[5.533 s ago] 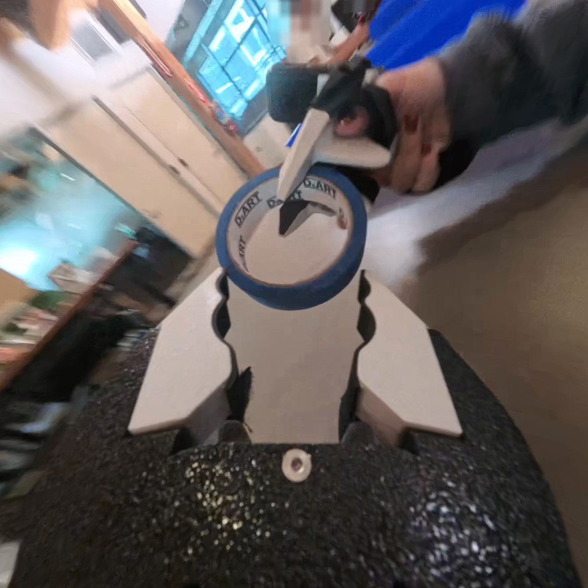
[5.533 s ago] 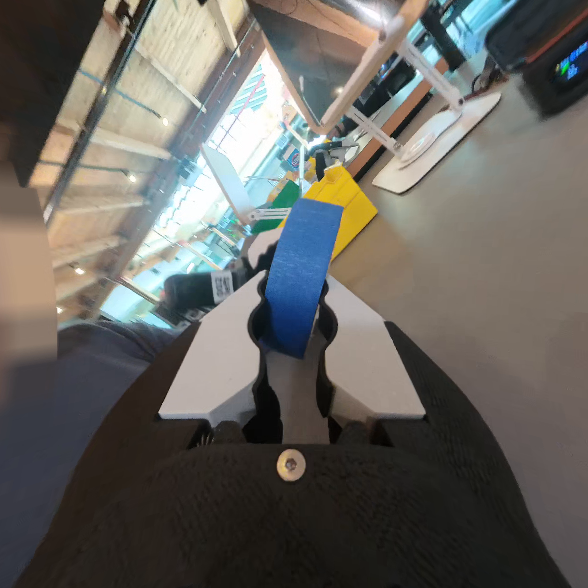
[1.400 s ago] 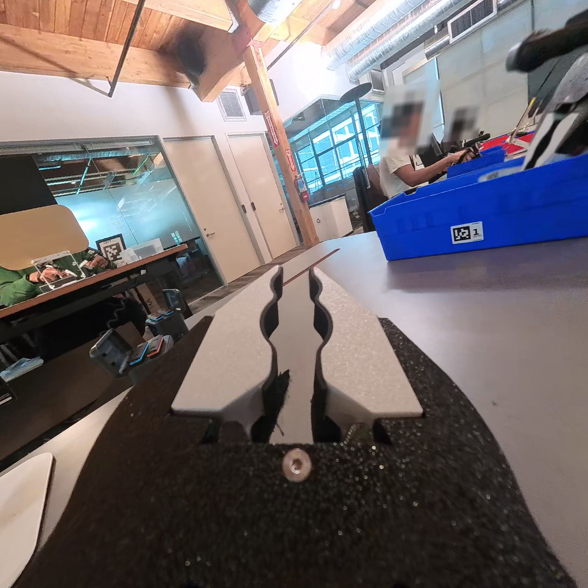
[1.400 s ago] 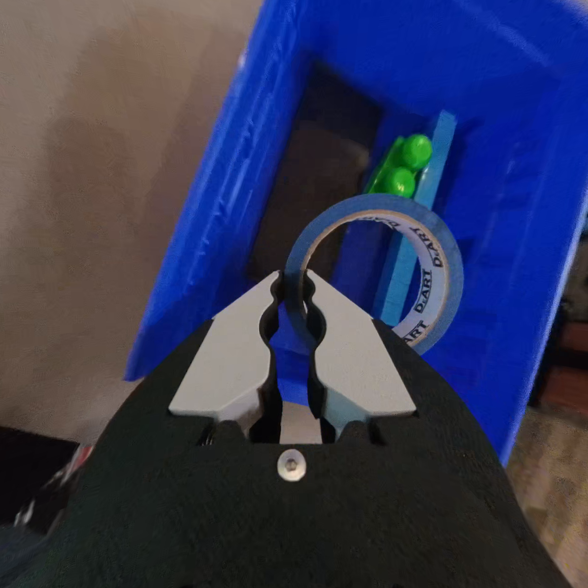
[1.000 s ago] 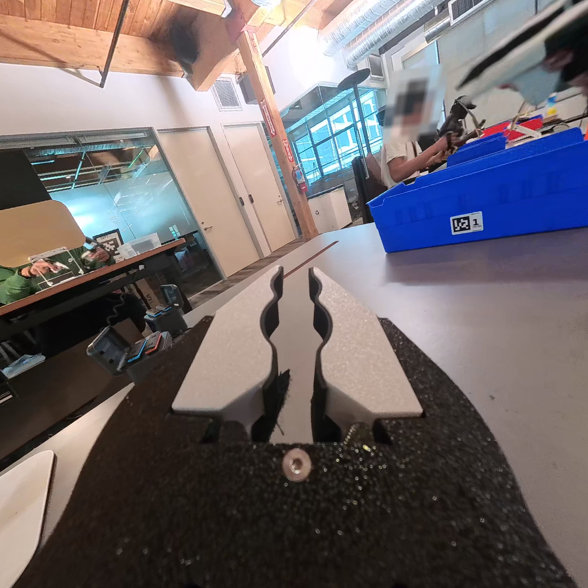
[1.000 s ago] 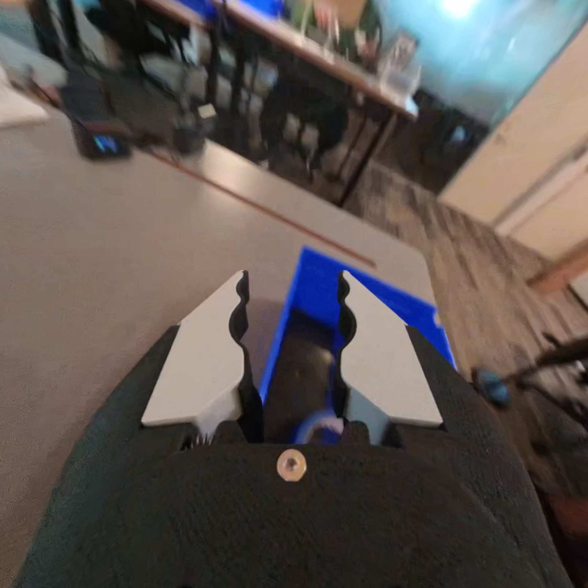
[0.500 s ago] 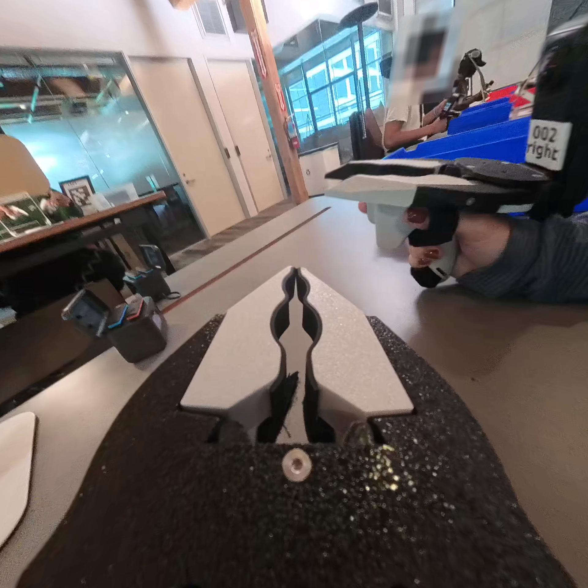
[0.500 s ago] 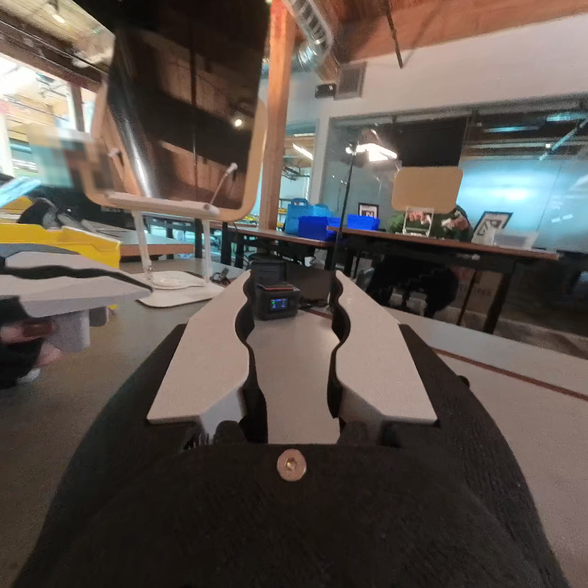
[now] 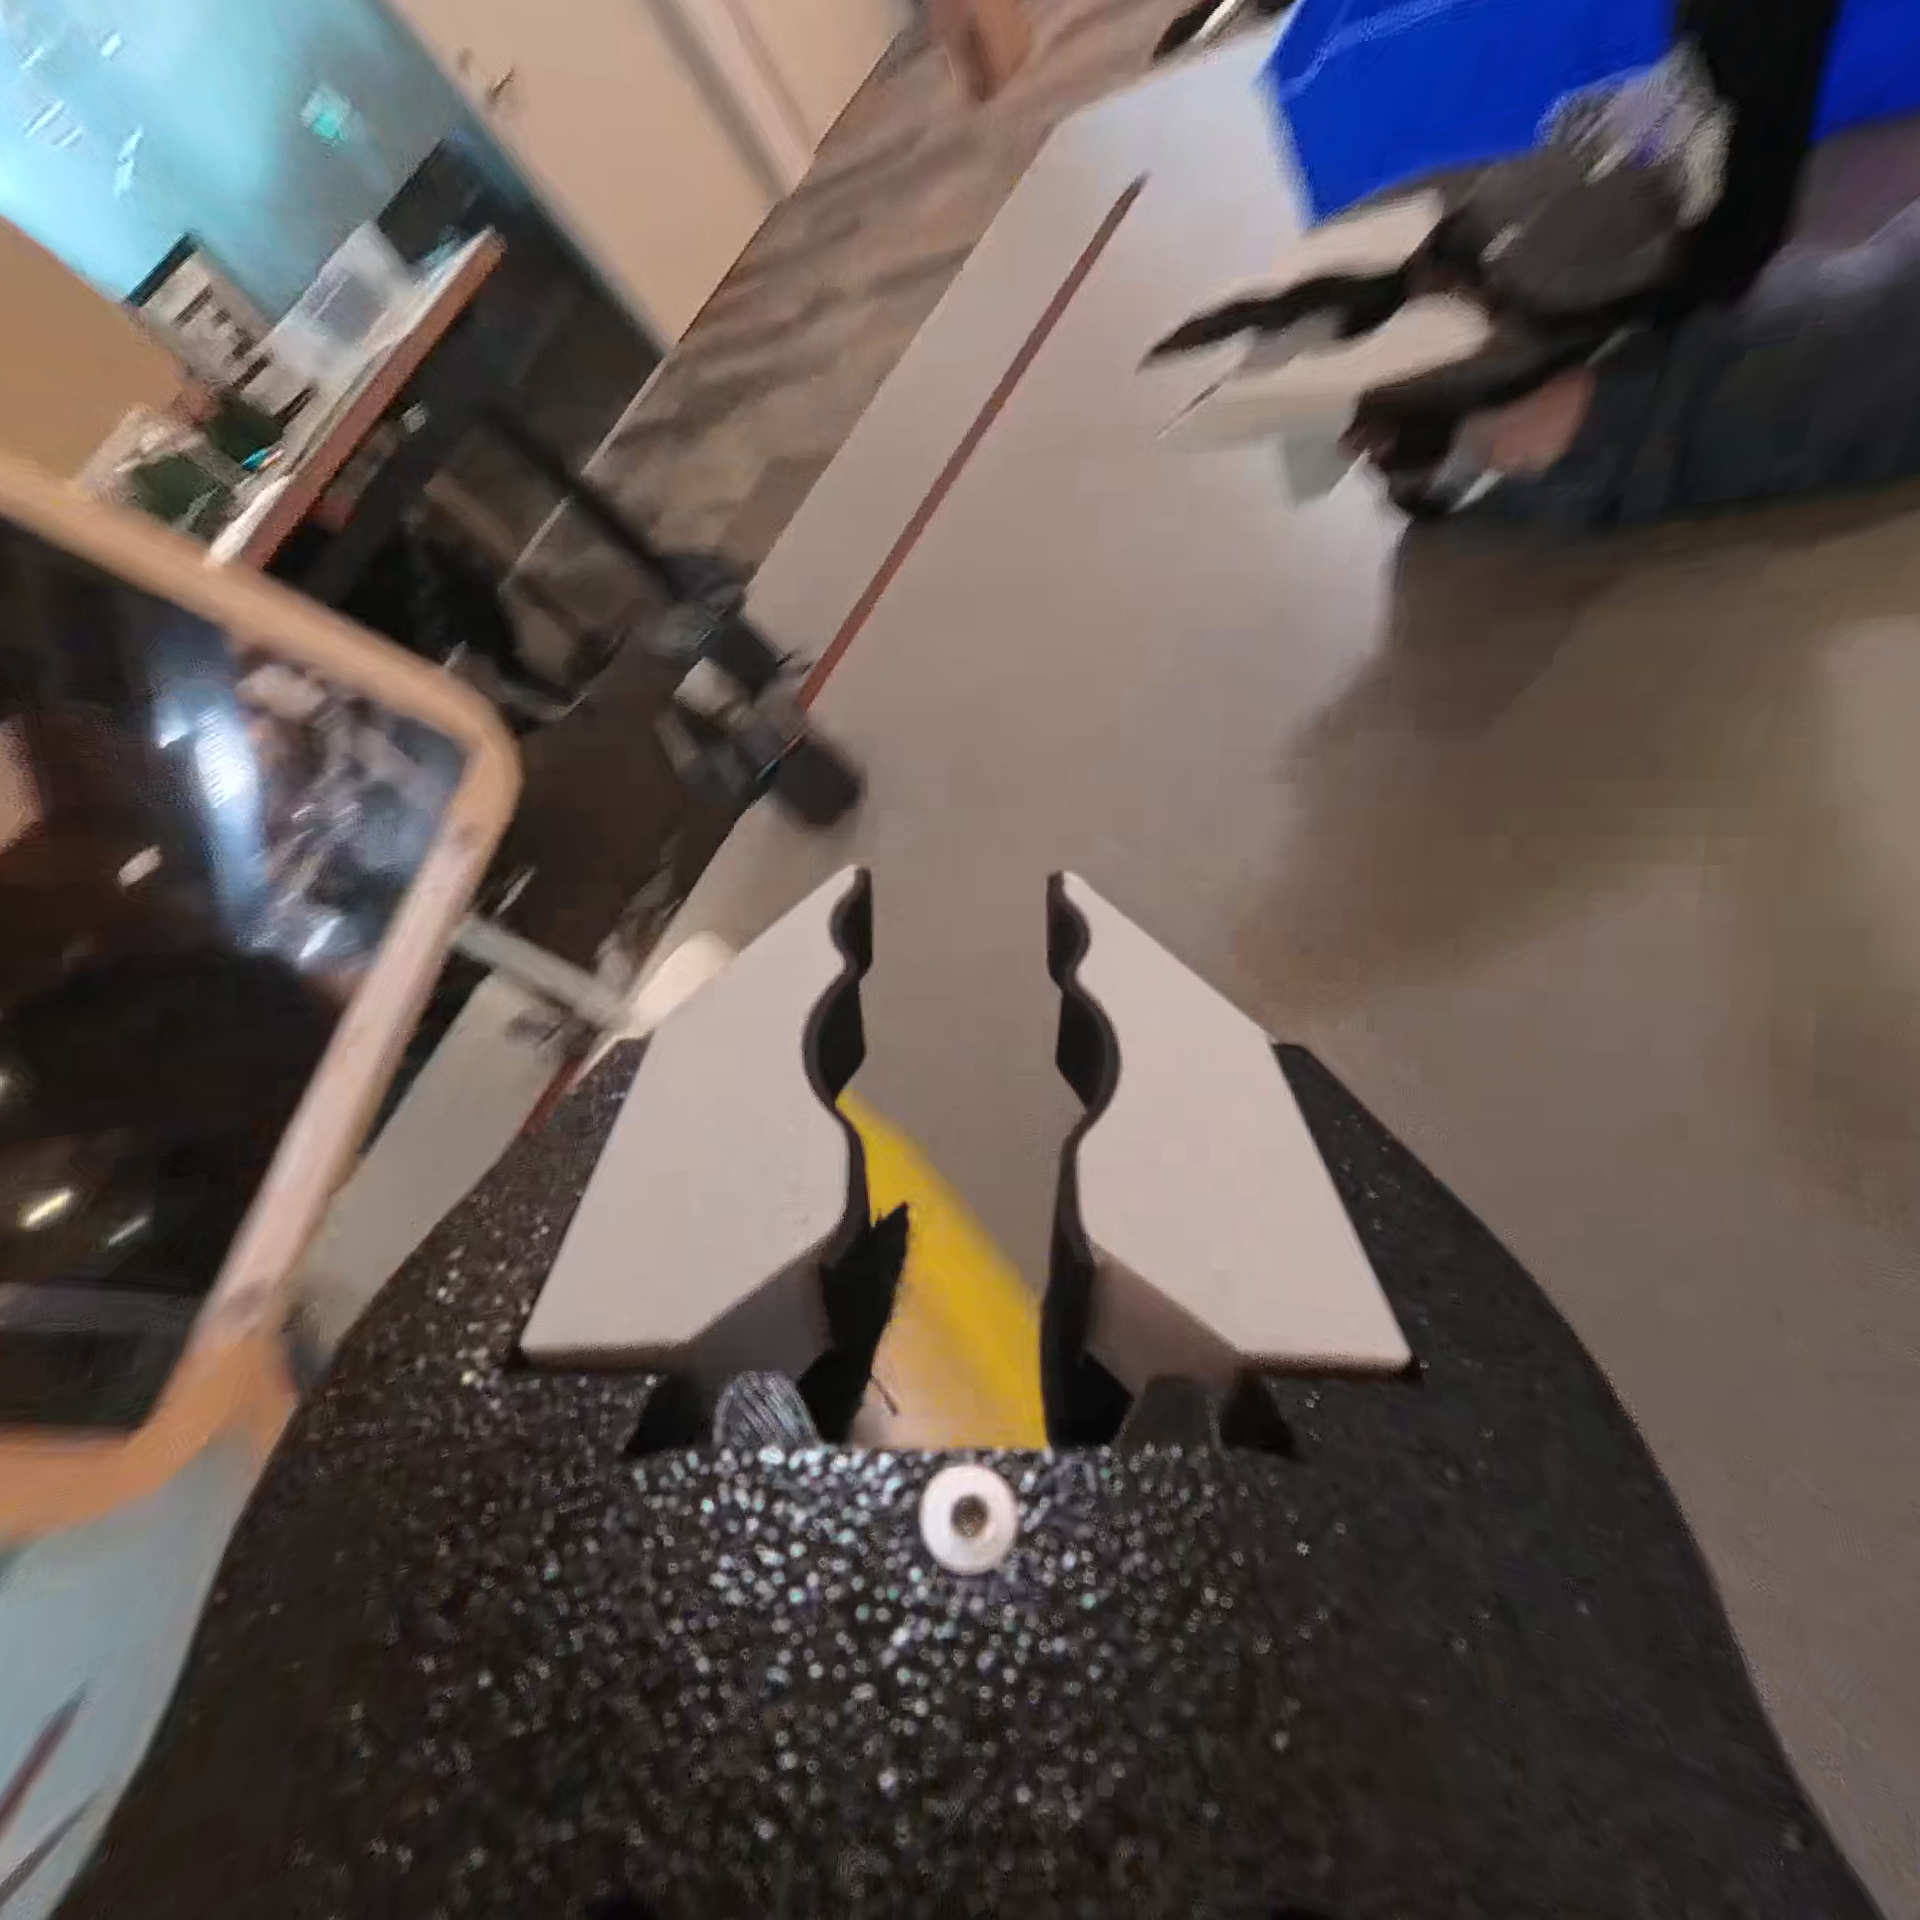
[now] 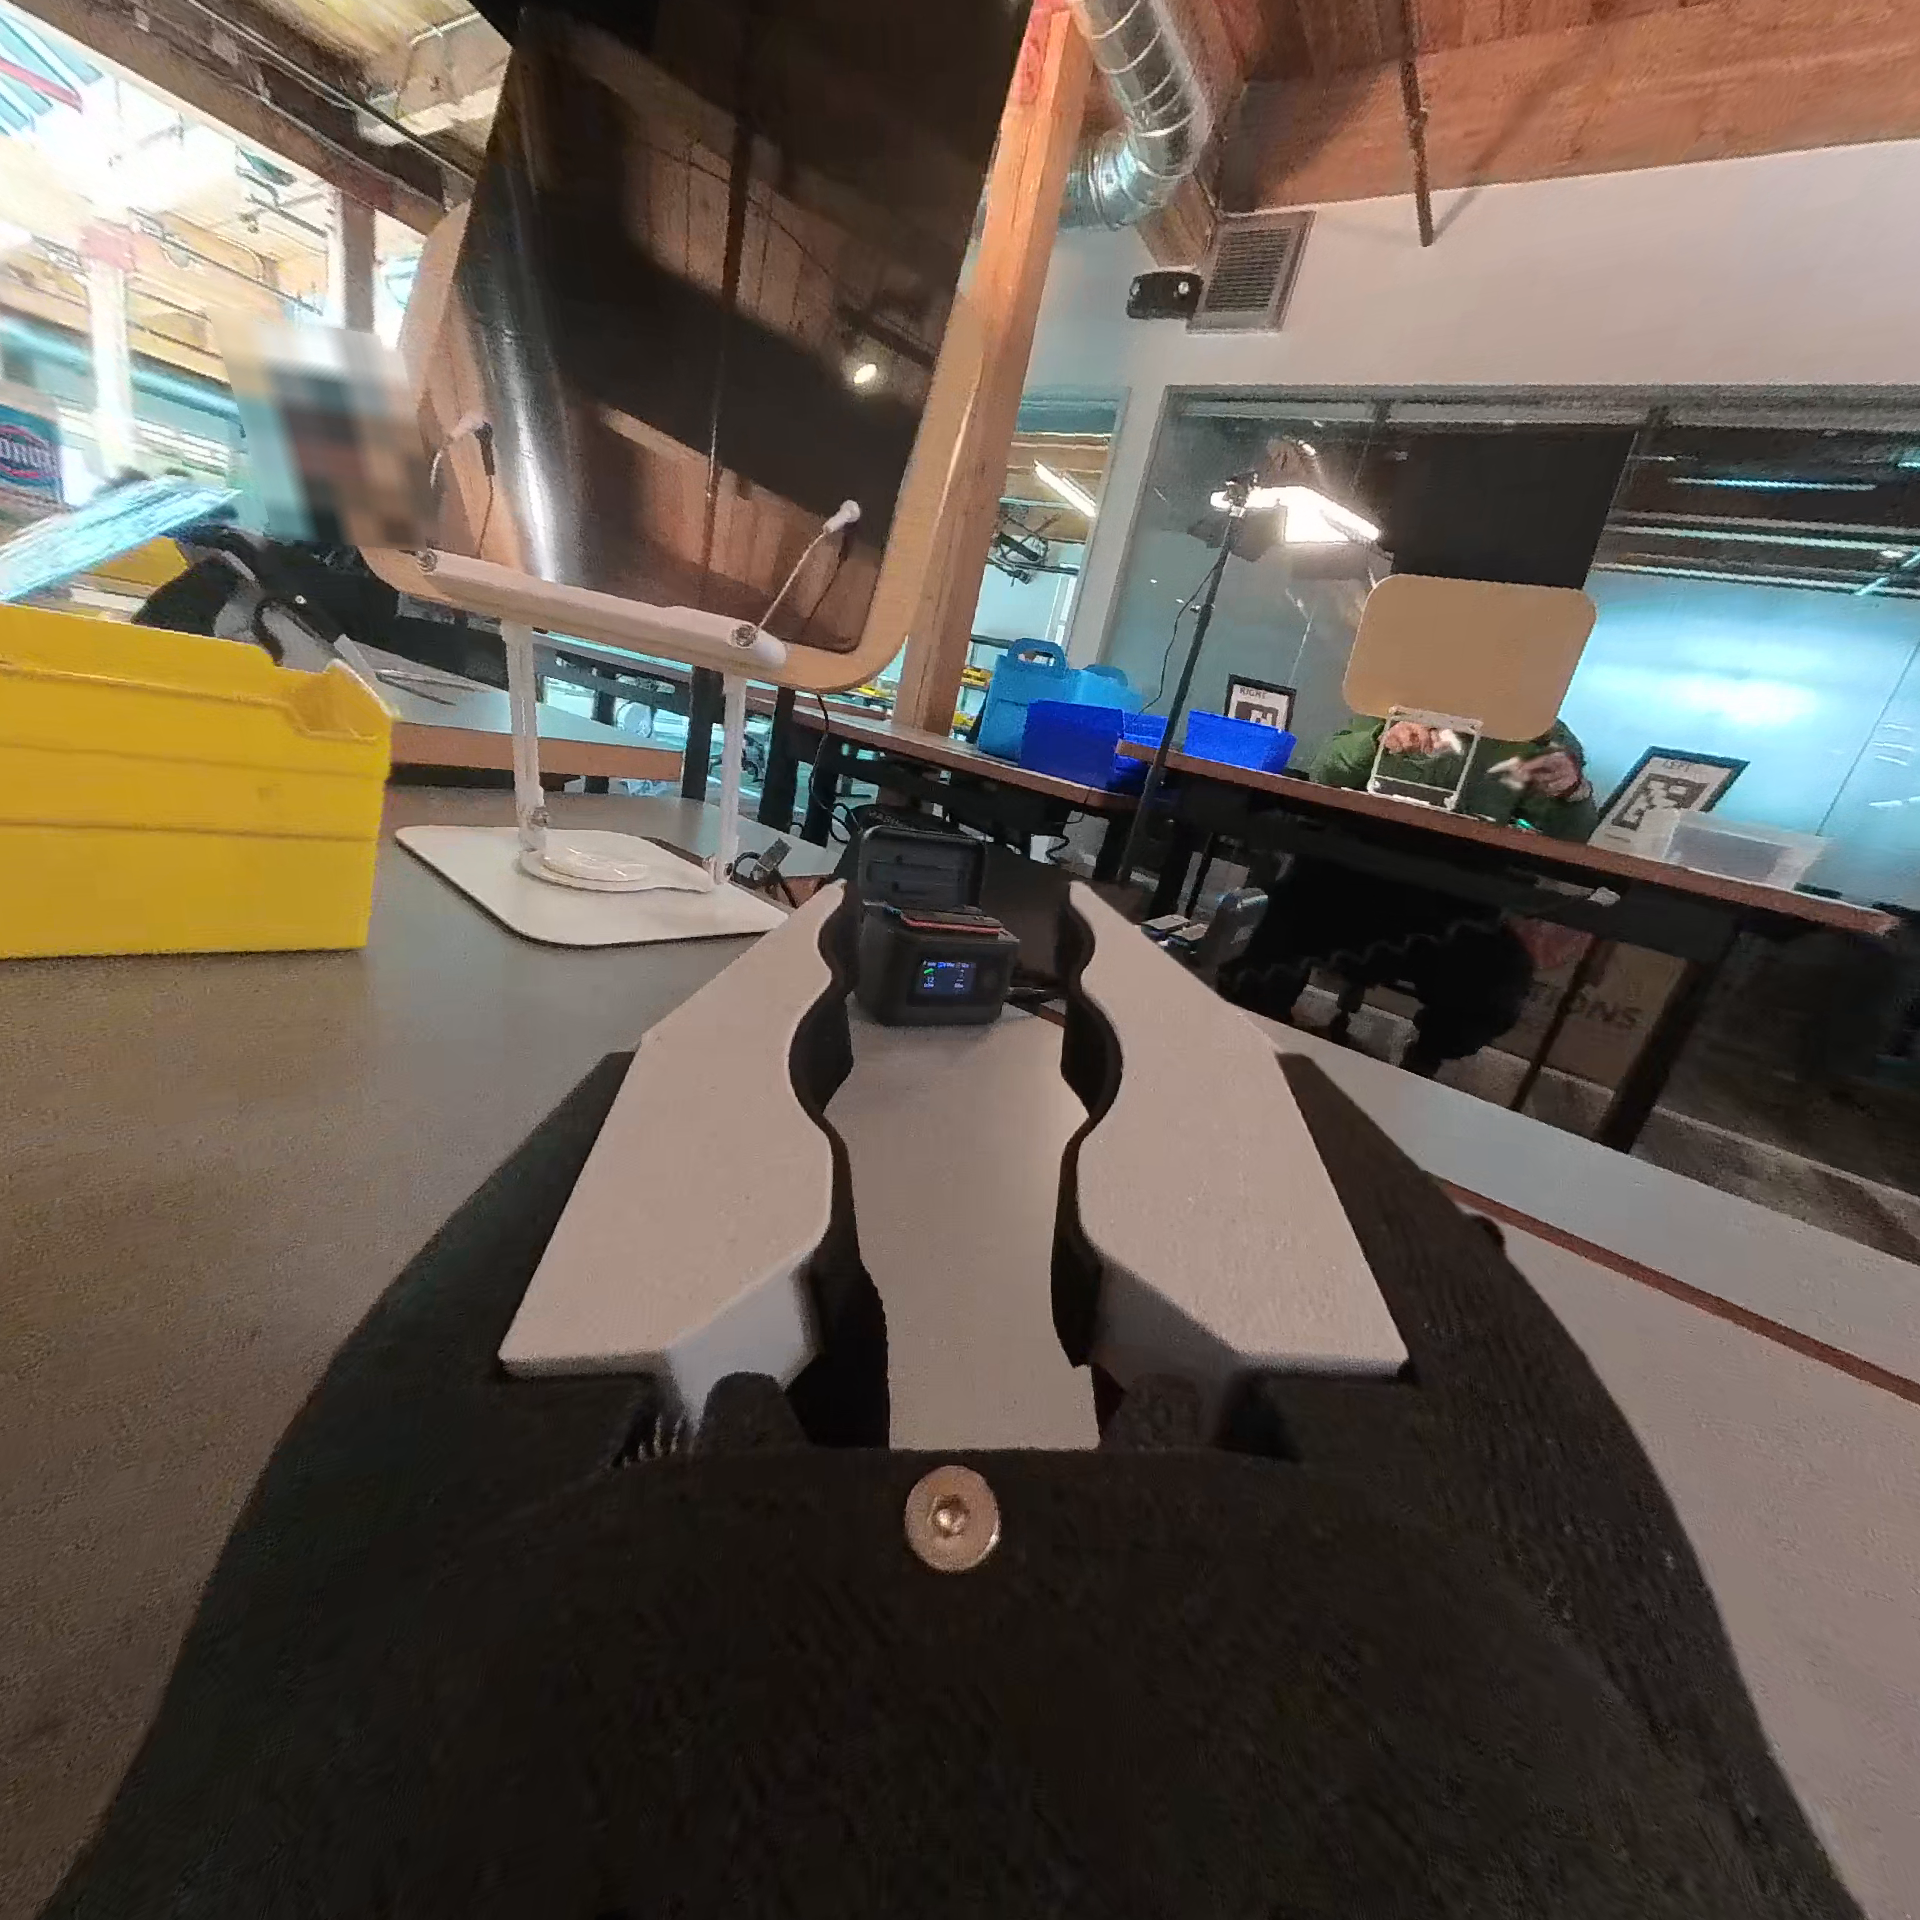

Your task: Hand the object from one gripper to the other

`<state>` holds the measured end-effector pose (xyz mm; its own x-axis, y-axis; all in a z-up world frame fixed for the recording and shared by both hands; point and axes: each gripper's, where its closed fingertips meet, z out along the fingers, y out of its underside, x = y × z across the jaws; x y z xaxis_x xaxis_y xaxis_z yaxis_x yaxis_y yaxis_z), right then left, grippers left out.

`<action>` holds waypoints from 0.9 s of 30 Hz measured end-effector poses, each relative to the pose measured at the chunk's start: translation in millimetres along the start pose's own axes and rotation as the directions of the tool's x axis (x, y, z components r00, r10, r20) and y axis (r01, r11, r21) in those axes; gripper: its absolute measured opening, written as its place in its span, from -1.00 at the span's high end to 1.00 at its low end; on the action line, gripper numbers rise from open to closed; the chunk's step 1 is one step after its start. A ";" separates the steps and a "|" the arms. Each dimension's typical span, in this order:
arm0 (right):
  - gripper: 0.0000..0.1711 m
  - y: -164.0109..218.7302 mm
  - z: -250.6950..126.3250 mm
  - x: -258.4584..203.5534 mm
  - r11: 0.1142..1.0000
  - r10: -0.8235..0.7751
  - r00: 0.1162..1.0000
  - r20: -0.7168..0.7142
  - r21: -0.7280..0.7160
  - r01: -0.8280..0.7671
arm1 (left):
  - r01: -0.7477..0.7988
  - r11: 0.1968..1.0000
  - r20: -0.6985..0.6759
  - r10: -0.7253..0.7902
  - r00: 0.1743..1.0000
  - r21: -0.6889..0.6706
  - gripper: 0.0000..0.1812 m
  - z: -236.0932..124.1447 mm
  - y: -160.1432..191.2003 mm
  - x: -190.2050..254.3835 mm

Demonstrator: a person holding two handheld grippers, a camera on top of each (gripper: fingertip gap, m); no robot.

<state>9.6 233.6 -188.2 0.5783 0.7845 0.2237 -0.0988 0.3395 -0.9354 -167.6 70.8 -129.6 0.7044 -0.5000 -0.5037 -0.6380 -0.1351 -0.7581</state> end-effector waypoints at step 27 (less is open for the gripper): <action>0.57 10.0 8.2 3.6 0.999 0.033 0.999 0.004 -0.016 -0.033 | -0.688 0.508 -0.580 0.382 0.720 -0.519 0.05 -61.8 301.1 -71.0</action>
<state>4.1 244.1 -194.5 0.5716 0.7972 0.1941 -0.1044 0.3053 -0.9465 -429.0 12.8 -296.5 0.0830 -0.9073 -0.4121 -0.9697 -0.1688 0.1765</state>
